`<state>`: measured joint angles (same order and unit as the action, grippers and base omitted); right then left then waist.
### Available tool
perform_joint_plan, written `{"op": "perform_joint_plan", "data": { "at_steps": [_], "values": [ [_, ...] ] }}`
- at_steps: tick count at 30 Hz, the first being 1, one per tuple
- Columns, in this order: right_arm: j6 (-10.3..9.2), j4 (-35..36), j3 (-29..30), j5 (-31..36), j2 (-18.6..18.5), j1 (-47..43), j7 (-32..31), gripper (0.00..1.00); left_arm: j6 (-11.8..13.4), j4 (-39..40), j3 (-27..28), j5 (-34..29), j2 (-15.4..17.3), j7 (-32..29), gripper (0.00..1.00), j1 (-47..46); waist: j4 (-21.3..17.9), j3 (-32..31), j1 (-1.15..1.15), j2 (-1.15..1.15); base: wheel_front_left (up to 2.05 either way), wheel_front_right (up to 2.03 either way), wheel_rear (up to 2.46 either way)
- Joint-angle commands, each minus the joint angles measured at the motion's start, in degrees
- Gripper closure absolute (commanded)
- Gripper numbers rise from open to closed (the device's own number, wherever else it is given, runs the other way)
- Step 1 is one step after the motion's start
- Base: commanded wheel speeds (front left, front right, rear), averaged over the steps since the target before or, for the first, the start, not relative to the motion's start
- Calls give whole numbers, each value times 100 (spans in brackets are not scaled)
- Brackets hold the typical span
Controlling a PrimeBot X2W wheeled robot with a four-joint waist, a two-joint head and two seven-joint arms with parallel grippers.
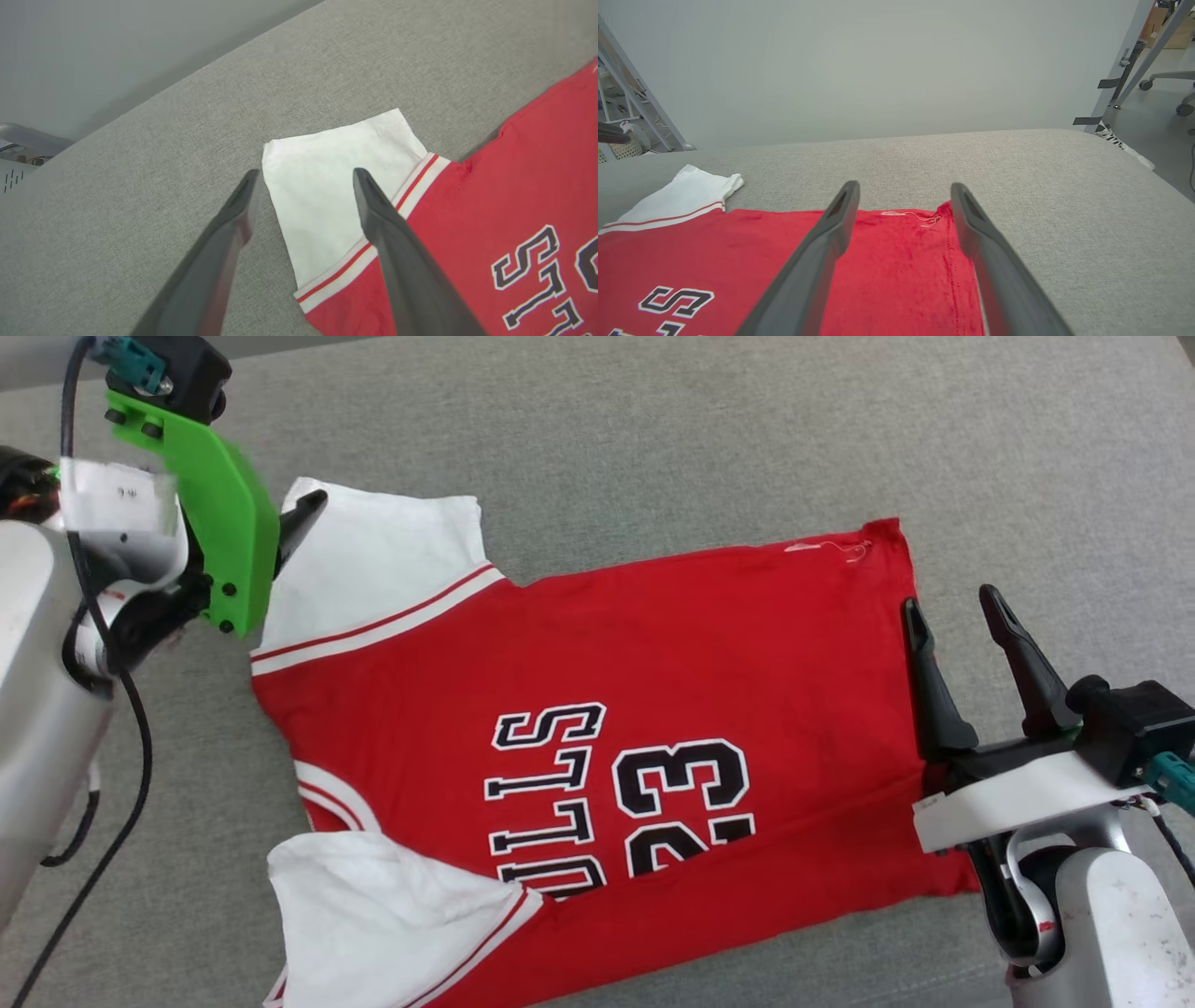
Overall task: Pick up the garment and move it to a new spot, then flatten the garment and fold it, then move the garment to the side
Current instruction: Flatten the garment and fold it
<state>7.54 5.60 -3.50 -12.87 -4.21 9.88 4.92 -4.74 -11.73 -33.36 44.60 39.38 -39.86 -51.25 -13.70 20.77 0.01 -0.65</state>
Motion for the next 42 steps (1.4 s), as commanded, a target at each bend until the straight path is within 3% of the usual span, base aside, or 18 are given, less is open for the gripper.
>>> {"op": "perform_joint_plan", "data": {
  "at_steps": [1, 7, 22, 23, 24, 27, 35, 42],
  "values": [
    [-5, -51, -40, -40, 21, 120, 74, 0, -24, -116, -21, 37, 53, -158, 0, -186, -406, 405, -1, 65, 0, 0, 0],
    [-5, -275, -226, -104, 70, 251, 255, 0, -23, -744, -95, -2, 128, -579, 0, -558, -628, 600, -1, 65, 0, 0, 0],
    [-5, -679, -573, -297, 124, 470, 541, 0, 10, -1977, -192, -303, 270, -222, 0, -622, -804, 827, -1, 65, 0, 0, 0],
    [-5, -691, -574, -295, 124, 475, 545, 0, 17, -2083, -193, -229, 252, -323, 64, -570, -801, 823, -1, 65, 0, 0, 0],
    [-5, -700, -574, -292, 125, 480, 547, 0, 2, -2142, -203, -164, 241, -413, 100, -526, -798, 816, -1, 65, 0, 0, 0],
    [-5, -722, -566, -268, 126, 493, 537, 0, -31, -2224, -157, 17, 193, -446, 100, -434, -775, 766, -1, 65, 0, 0, 0],
    [-5, -680, -378, -113, -16, 418, 316, 0, -98, -2081, -50, 77, -75, 435, 100, -334, -547, 405, -1, 65, 0, 0, 0],
    [-5, -519, -194, 27, -460, 420, -751, 0, -193, -1402, -200, 55, -233, 822, 100, -280, -175, 35, -1, 65, 0, 0, 0]
  ]
}}
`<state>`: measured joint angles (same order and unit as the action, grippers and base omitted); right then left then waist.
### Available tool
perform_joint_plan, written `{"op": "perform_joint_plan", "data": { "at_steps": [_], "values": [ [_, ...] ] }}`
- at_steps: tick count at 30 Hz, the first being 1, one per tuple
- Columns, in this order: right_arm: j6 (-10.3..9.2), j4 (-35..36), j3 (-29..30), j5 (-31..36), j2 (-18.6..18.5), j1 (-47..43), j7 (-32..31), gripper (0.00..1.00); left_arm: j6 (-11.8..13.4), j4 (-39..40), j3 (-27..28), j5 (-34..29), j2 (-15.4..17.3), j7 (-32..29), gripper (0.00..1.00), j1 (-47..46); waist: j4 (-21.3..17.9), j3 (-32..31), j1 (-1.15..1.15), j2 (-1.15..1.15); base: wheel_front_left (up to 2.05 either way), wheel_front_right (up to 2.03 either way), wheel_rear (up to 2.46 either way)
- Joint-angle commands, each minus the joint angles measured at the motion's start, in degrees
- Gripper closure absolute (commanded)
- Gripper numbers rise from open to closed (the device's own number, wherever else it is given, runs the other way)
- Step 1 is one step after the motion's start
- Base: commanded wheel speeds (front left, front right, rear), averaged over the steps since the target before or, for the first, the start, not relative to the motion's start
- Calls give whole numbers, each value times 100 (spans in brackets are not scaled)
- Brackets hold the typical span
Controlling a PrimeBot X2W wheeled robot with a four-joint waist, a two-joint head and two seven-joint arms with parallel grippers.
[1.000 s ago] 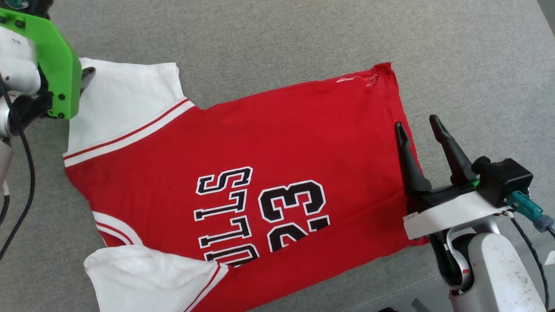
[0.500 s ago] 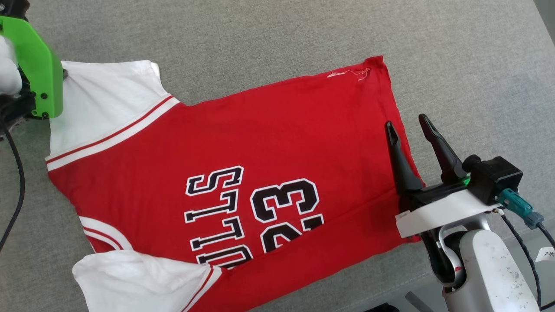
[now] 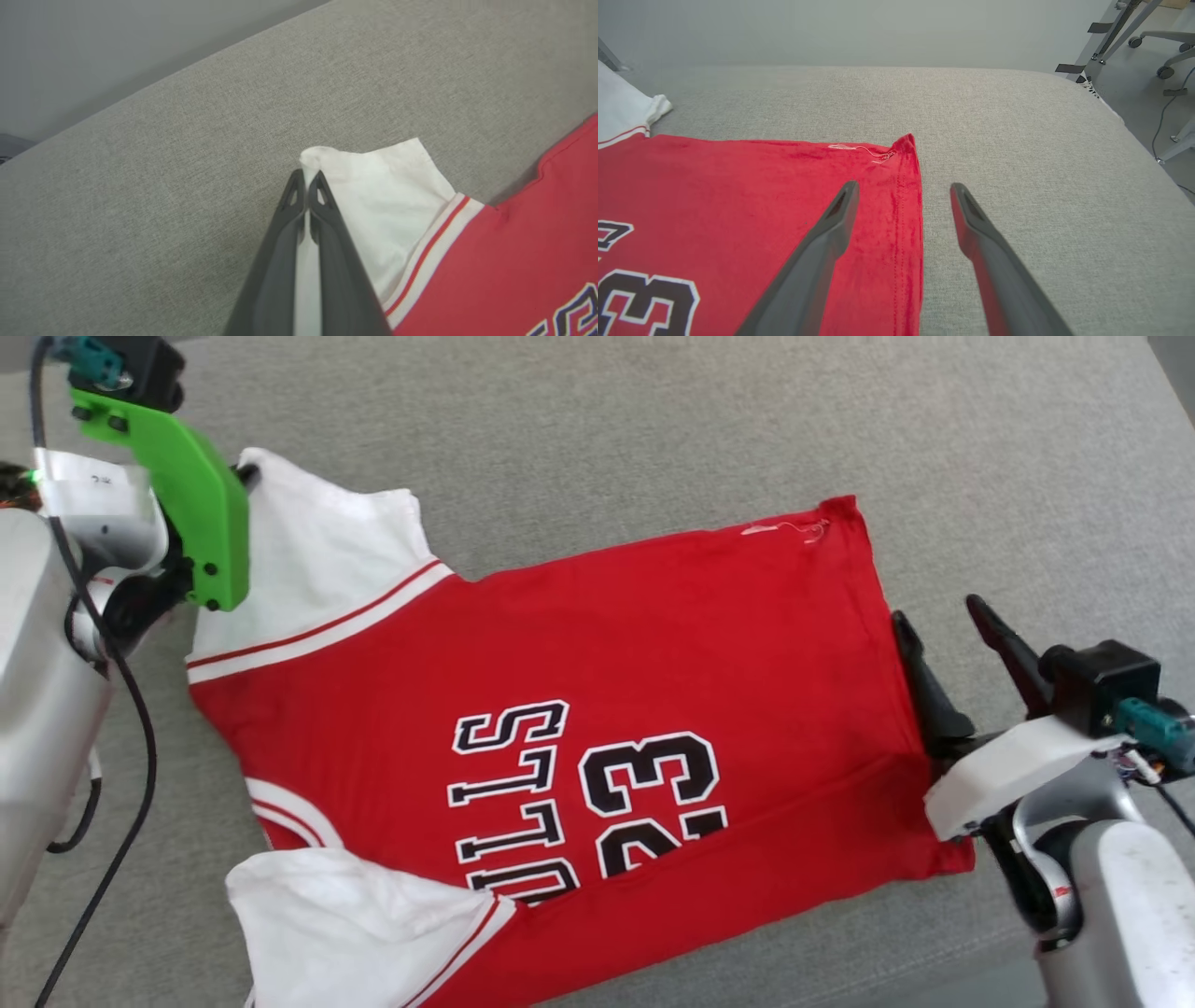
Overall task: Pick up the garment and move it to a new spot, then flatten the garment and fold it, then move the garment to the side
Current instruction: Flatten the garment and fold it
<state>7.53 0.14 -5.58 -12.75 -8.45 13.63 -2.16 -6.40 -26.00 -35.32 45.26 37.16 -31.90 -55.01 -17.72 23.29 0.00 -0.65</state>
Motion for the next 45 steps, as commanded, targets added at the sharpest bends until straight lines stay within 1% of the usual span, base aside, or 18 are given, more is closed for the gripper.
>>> {"op": "perform_joint_plan", "data": {
  "at_steps": [1, 4, 7, 10, 14, 16, 19, 23, 30, 35, 36, 37, 38, 45],
  "values": [
    [-4, 74, 36, -9, -115, 74, -288, 0, -34, 190, -29, -8, -2, 39, 100, 126, 288, -256, 0, 65, 0, 0, 0],
    [-4, 171, 62, -98, -368, 193, -977, 0, -33, 655, -53, -3, 66, 60, 100, 222, 439, -306, 0, 65, 0, 0, 0],
    [-4, 210, 105, -312, -633, 375, -1749, 0, 58, 1259, -71, -10, 158, 17, 100, 371, 613, -304, 0, 65, 0, 0, 0],
    [-4, 173, 110, -446, -956, 606, -2369, 0, 192, 1850, -74, -1, 234, -40, 100, 530, 766, -235, 0, 65, 0, 0, 0],
    [-4, -107, 161, -719, -1185, 1052, -3109, 0, 373, 2610, -93, -27, 334, -103, 100, 727, 932, -51, 0, 65, 0, 0, 0],
    [-4, -360, 154, -717, -1345, 1312, -3330, 0, 460, 2878, -113, -61, 346, -109, 100, 803, 1013, 21, 0, 65, 0, 0, 0],
    [-4, -709, 85, -749, -1469, 1649, -3541, 0, 543, 3164, -129, -116, 354, -97, 100, 849, 1113, 126, 0, 65, 0, 0, 0],
    [-4, -1136, -69, -817, -1570, 2039, -3610, 0, 597, 3422, -154, -166, 344, -98, 100, 851, 1231, 255, 0, 65, 0, 0, 0],
    [-4, -1777, -346, -797, -1635, 2407, -3560, 0, 589, 3589, -202, -223, 291, -81, 100, 768, 1396, 414, 0, 65, 0, 0, 0],
    [-4, -2150, -534, -794, -1589, 2464, -3434, 0, 563, 3577, -228, -219, 229, -27, 100, 741, 1469, 474, 0, 65, 0, 0, 0],
    [-4, -2231, -579, -799, -1589, 2463, -3433, 51, 556, 3555, -231, -223, 225, -11, 100, 738, 1480, 482, 0, 65, 0, 0, 0],
    [-4, -2291, -610, -808, -1591, 2464, -3435, 67, 549, 3537, -236, -226, 222, 1, 100, 736, 1488, 484, 0, 65, 0, 0, 0],
    [-4, -2352, -648, -815, -1596, 2466, -3428, 100, 541, 3512, -241, -225, 216, 15, 100, 737, 1496, 481, 0, 65, 0, 0, 0],
    [-4, -2544, -695, -826, -1599, 2561, -3092, 100, 525, 3295, -231, -198, 196, 156, 100, 796, 1479, 333, 0, 65, 0, 0, 0]
  ]
}}
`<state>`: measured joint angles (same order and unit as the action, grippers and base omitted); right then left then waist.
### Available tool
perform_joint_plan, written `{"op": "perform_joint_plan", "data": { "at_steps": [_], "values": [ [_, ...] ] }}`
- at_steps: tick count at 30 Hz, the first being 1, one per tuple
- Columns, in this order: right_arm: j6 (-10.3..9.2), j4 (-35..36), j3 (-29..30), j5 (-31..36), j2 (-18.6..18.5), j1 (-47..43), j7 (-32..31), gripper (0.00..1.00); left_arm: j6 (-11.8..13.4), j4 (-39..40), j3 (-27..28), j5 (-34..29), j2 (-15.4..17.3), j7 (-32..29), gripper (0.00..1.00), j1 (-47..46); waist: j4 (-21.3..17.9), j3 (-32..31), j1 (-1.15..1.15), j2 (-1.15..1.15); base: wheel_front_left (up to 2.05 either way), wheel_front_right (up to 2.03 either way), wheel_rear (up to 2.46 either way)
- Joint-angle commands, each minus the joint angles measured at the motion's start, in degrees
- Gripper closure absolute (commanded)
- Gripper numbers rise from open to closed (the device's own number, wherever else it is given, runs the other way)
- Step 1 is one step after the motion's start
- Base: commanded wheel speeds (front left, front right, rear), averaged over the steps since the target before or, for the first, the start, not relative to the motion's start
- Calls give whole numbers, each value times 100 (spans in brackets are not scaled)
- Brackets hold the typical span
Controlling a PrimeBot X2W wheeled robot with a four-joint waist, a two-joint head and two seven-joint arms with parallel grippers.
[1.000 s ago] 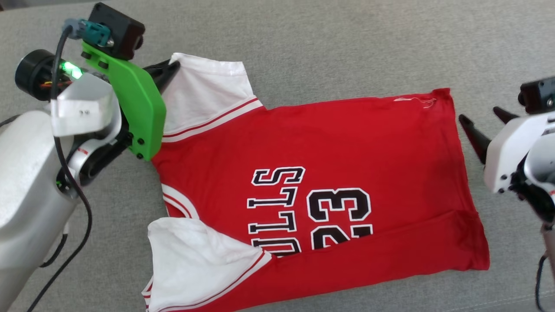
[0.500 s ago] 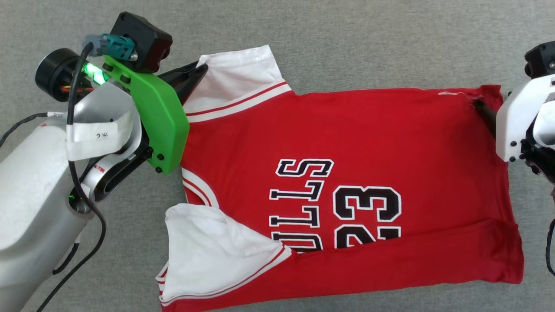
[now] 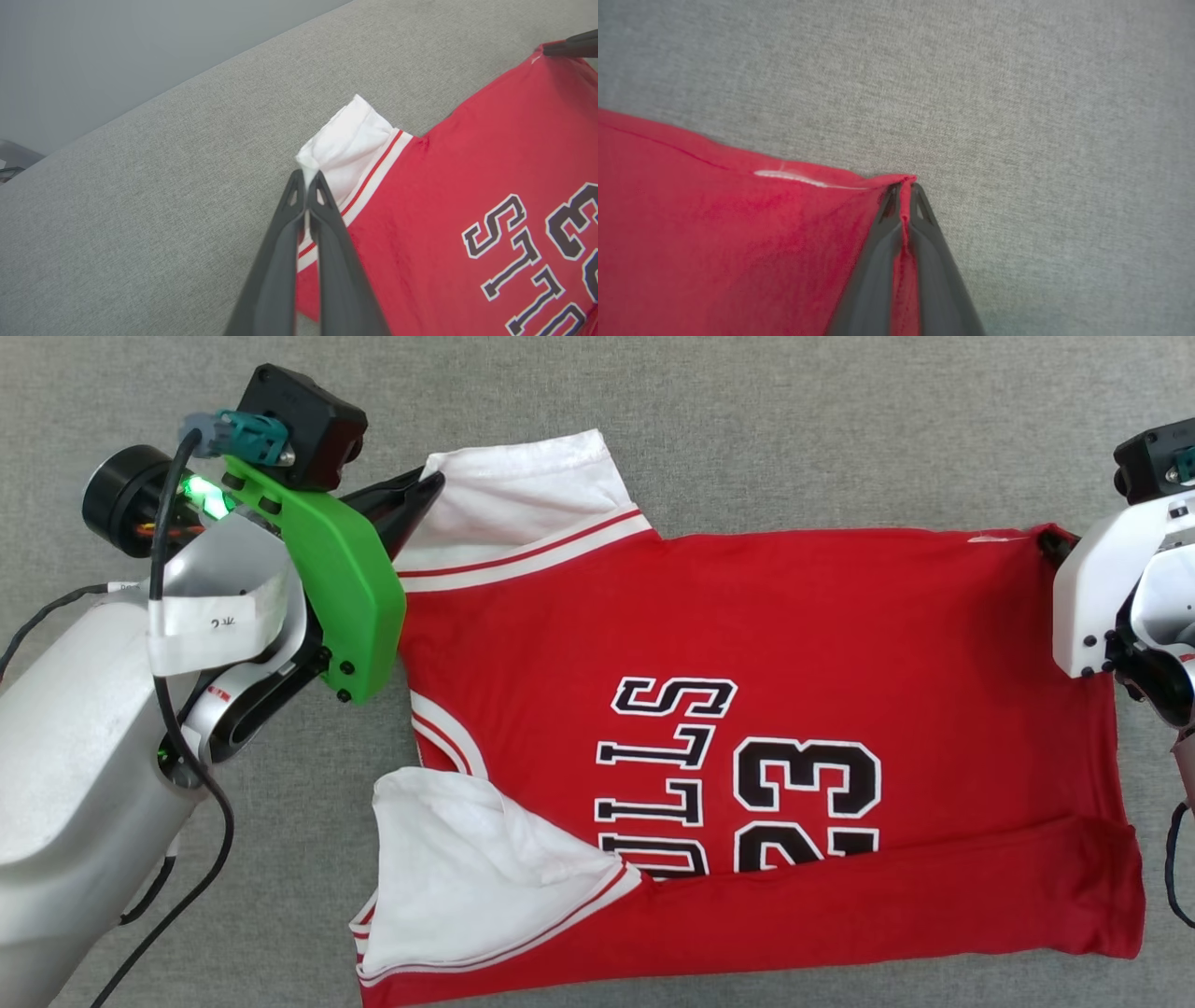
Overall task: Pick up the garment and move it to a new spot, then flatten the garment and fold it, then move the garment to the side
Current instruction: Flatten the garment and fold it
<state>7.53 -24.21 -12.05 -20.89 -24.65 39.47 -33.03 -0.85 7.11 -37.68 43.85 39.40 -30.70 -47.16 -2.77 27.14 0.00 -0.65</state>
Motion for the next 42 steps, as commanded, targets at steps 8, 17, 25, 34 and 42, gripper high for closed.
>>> {"op": "perform_joint_plan", "data": {
  "at_steps": [8, 17, 25, 34, 42],
  "values": [
    [-4, -38, 117, -123, 47, -121, 625, 100, 39, -388, 83, -10, -75, 425, 100, 267, -93, -544, 0, 65, 0, 0, 0],
    [-4, 316, 363, -728, 14, -813, 1024, 100, 168, -463, 118, 129, -123, 793, 100, 779, -57, -1196, 0, 65, 0, 0, 0],
    [-4, 828, 569, -1277, -206, -1778, 1263, 100, 473, 32, 66, 244, -46, 970, 100, 1561, 91, -1686, 0, 65, 0, 0, 0],
    [-4, 1655, 475, -1789, -503, -2816, 1506, 100, 820, 753, -4, 541, 266, 1009, 100, 2711, 236, -1991, 0, 65, 0, 0, 0],
    [-4, 2129, 252, -2094, -860, -3499, 1514, 100, 962, 1020, -141, 752, 493, 1071, 100, 3546, 289, -2062, 0, 65, 0, 0, 0]
  ]
}}
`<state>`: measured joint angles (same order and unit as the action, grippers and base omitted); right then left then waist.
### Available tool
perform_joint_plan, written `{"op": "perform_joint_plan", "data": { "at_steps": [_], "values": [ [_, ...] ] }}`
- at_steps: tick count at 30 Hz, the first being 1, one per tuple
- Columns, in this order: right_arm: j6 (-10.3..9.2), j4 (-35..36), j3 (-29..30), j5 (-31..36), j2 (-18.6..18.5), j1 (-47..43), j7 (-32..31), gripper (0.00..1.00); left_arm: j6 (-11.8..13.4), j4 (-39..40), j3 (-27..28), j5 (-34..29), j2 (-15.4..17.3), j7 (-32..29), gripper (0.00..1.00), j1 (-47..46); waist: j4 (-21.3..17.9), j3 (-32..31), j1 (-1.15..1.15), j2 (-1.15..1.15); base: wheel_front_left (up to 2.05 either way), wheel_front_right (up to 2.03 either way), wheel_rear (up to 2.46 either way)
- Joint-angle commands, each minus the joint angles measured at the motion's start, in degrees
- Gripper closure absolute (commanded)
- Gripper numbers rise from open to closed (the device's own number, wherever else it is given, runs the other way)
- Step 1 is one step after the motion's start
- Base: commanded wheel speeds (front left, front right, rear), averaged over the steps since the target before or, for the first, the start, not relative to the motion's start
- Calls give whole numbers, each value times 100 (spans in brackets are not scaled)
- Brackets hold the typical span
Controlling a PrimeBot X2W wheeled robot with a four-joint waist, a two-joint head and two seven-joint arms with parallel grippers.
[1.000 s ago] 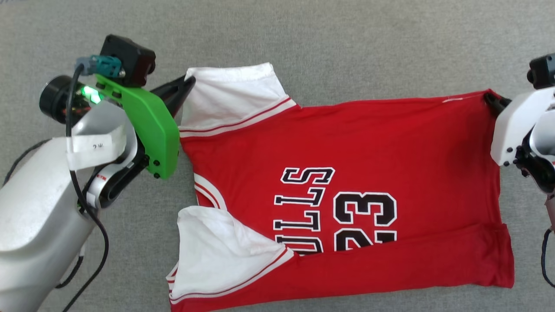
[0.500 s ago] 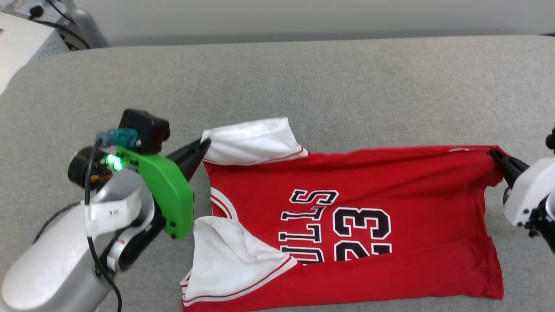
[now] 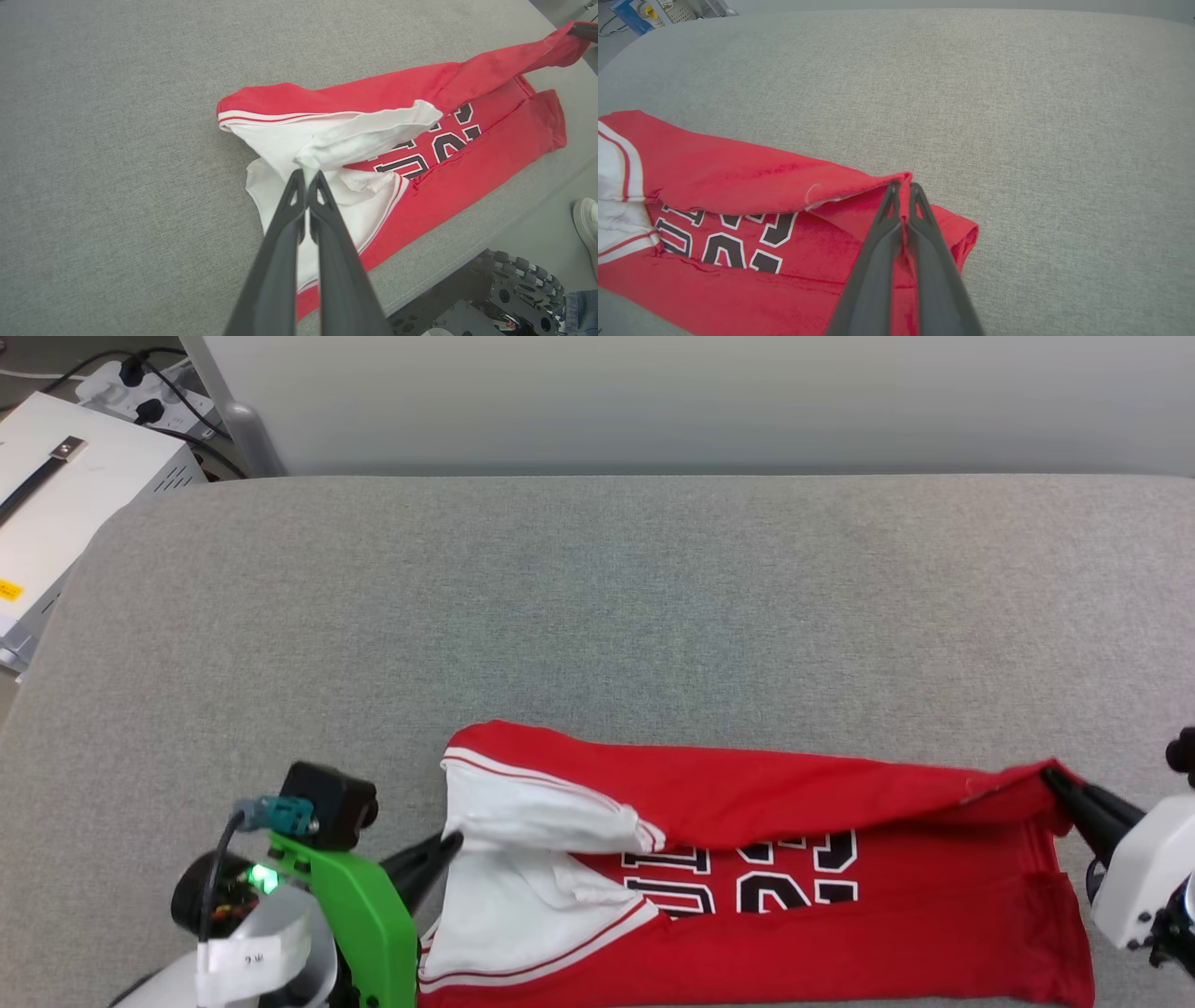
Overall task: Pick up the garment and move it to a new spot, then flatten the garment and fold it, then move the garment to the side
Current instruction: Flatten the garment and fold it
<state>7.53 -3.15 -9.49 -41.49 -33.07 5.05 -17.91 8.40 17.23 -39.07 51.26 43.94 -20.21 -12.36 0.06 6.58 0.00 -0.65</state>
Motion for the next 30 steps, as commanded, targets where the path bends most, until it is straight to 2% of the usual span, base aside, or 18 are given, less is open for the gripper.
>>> {"op": "perform_joint_plan", "data": {
  "at_steps": [1, 6, 12, 22, 23, 24, 25, 30],
  "values": [
    [-4, 56, -51, -78, -66, -121, -12, 100, 46, 19, -22, 30, 54, 16, 100, 131, 7, -12, 0, 65, 0, 0, 0],
    [-4, 192, -465, -178, -479, -364, -36, 100, 83, -7, -124, 177, 136, -85, 100, 427, -6, -28, 0, 65, 0, 0, 0],
    [-4, 89, -1004, -66, -1006, -426, 87, 100, -14, -97, -259, 379, 193, -298, 100, 592, 11, -48, 0, 65, 0, 0, 0],
    [-4, -266, -1718, 7, -1378, -172, 238, 100, -154, -572, -509, 226, 27, -351, 100, 519, 9, 110, 0, 65, 0, 0, 0],
    [-4, -315, -1763, 10, -1371, -131, 228, 65, -173, -639, -521, 231, -15, -340, 87, 503, 3, 125, 0, 65, 0, 0, 0],
    [-4, -348, -1784, -8, -1347, -102, 218, 14, -188, -687, -529, 234, -42, -328, 58, 493, -3, 134, 0, 65, 0, 0, 0],
    [-4, -383, -1801, -51, -1310, -68, 185, 0, -202, -742, -534, 232, -66, -312, 0, 482, -12, 137, 0, 65, 0, 0, 0],
    [-4, -324, -1819, -219, -1236, 32, 78, 0, -223, -931, -530, 236, -150, -207, 0, 478, -42, 30, 0, 65, 0, 0, 0]
  ]
}}
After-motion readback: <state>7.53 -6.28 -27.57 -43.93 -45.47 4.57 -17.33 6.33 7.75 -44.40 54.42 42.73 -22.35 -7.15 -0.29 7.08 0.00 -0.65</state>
